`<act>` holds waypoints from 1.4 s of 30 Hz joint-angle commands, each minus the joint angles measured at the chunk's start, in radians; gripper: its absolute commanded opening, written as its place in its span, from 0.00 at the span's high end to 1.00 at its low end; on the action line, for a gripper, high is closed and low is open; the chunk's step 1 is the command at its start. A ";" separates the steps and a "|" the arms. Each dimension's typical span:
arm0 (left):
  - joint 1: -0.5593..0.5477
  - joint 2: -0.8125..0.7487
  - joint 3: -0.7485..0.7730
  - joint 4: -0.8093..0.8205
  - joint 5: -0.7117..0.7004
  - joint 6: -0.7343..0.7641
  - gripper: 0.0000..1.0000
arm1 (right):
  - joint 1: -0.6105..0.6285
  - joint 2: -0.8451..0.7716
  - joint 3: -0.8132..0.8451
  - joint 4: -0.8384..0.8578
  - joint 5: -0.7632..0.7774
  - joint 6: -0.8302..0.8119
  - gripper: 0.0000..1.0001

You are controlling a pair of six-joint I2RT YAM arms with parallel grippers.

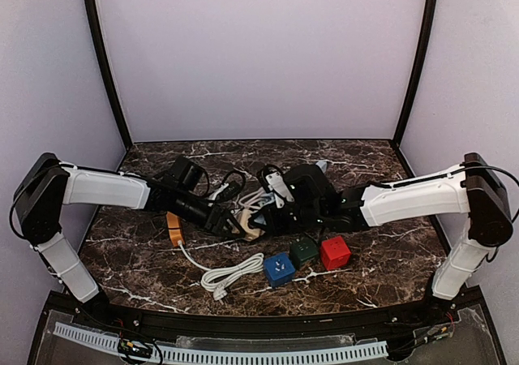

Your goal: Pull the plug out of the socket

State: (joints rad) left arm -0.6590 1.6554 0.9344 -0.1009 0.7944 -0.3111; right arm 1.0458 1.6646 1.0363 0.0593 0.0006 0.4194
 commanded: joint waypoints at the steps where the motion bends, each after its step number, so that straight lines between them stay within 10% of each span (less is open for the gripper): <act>1: 0.003 0.009 0.007 0.016 0.018 -0.020 0.42 | 0.046 0.003 0.052 0.153 -0.032 0.000 1.00; 21: 0.032 0.017 -0.006 0.026 0.000 -0.036 0.88 | 0.080 0.007 0.055 0.103 0.032 -0.001 1.00; 30: 0.049 0.006 -0.034 0.098 0.043 -0.093 0.10 | 0.073 -0.001 0.048 0.114 0.030 -0.004 1.00; 42: 0.076 0.035 -0.068 0.244 0.118 -0.204 0.21 | 0.113 0.009 0.081 0.076 0.164 -0.064 1.00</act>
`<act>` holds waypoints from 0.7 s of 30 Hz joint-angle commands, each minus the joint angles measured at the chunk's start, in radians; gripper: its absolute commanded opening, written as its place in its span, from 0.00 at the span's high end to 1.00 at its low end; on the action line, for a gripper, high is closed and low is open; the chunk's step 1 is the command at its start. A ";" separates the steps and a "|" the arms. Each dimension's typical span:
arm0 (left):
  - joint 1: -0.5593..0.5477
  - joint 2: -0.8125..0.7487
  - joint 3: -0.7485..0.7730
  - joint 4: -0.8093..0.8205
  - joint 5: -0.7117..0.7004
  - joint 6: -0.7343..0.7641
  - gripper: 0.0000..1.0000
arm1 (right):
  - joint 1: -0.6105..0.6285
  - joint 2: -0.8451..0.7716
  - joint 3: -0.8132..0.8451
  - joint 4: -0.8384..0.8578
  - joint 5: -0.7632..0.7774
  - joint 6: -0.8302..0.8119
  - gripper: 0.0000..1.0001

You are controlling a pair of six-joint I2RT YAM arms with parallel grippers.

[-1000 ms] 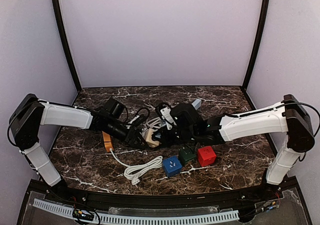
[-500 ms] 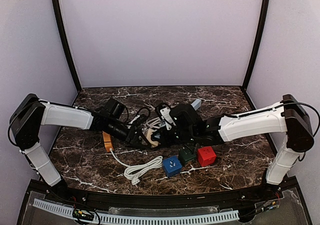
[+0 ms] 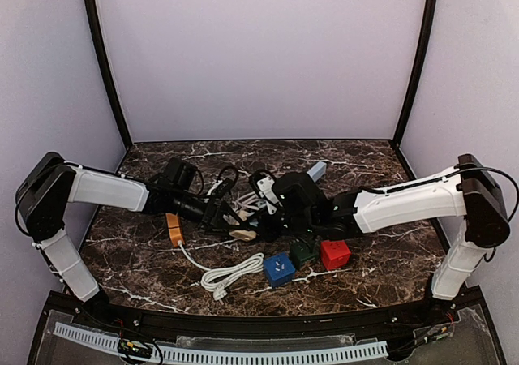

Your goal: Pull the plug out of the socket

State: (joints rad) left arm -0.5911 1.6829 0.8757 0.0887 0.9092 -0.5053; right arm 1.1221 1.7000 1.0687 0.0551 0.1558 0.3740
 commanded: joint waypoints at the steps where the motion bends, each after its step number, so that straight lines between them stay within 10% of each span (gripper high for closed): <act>1: 0.008 0.011 -0.008 0.054 0.007 -0.013 0.22 | 0.040 -0.025 0.055 0.082 0.011 -0.026 1.00; 21: 0.007 0.018 0.015 -0.067 -0.073 0.078 0.81 | 0.004 -0.039 0.035 0.117 -0.088 0.059 1.00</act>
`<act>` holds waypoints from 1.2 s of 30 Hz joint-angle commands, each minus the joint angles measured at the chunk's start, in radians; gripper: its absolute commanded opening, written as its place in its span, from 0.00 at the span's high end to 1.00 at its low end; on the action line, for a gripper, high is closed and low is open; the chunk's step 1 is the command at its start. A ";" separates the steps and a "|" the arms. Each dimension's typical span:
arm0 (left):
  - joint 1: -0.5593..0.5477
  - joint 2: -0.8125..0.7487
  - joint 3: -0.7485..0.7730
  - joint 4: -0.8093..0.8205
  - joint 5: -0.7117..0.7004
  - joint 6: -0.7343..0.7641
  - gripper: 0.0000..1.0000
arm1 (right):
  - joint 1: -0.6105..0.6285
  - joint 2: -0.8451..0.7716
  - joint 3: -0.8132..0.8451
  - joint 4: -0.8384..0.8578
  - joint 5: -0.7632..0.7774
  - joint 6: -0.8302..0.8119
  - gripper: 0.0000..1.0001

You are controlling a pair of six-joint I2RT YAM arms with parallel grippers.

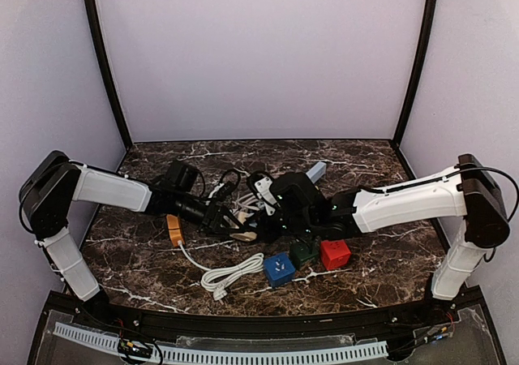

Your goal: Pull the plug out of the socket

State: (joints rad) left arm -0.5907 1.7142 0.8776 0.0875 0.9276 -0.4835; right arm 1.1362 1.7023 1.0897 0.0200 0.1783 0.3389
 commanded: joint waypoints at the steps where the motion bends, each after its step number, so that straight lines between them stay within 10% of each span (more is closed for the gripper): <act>1: 0.007 -0.017 0.013 -0.071 -0.097 0.062 0.84 | -0.025 -0.045 0.008 0.154 -0.133 0.119 1.00; 27: 0.009 -0.001 0.041 -0.167 -0.137 0.111 0.99 | 0.137 -0.019 0.059 0.018 0.173 -0.080 1.00; 36: 0.009 -0.020 0.055 -0.229 -0.208 0.170 0.99 | 0.054 -0.065 0.007 0.081 0.046 0.050 1.00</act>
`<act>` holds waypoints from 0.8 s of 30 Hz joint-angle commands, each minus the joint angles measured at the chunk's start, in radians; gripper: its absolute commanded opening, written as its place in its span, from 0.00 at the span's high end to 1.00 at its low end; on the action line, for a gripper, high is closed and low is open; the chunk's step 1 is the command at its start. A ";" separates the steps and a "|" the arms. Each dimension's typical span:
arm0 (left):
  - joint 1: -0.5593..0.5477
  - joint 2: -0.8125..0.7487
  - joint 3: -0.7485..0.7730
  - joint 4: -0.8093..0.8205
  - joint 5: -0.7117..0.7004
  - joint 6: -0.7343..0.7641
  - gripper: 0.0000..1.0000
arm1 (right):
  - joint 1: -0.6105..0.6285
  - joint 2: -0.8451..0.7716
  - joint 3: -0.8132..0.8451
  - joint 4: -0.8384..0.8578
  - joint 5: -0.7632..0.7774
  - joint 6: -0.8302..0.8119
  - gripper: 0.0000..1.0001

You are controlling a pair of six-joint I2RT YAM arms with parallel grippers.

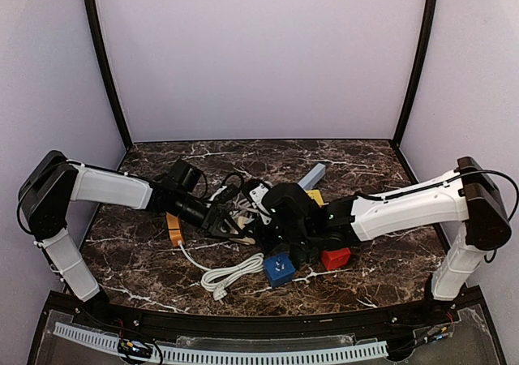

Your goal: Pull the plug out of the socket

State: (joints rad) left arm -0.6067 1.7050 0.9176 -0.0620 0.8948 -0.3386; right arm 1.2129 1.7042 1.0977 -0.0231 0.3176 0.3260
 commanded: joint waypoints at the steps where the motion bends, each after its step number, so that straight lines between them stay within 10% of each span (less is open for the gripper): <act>1: 0.025 -0.014 0.016 -0.083 -0.182 0.028 0.99 | -0.041 -0.078 -0.015 0.139 -0.123 0.088 1.00; 12: 0.010 -0.015 0.028 -0.123 -0.232 0.061 0.99 | -0.148 -0.114 -0.088 0.231 -0.310 0.246 1.00; 24: 0.016 0.014 0.033 -0.107 -0.187 0.040 0.99 | -0.038 -0.092 -0.041 0.158 -0.131 0.104 1.00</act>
State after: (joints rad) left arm -0.6182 1.7016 0.9550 -0.1097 0.8139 -0.3202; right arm 1.1213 1.6737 1.0080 0.1017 0.1192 0.4728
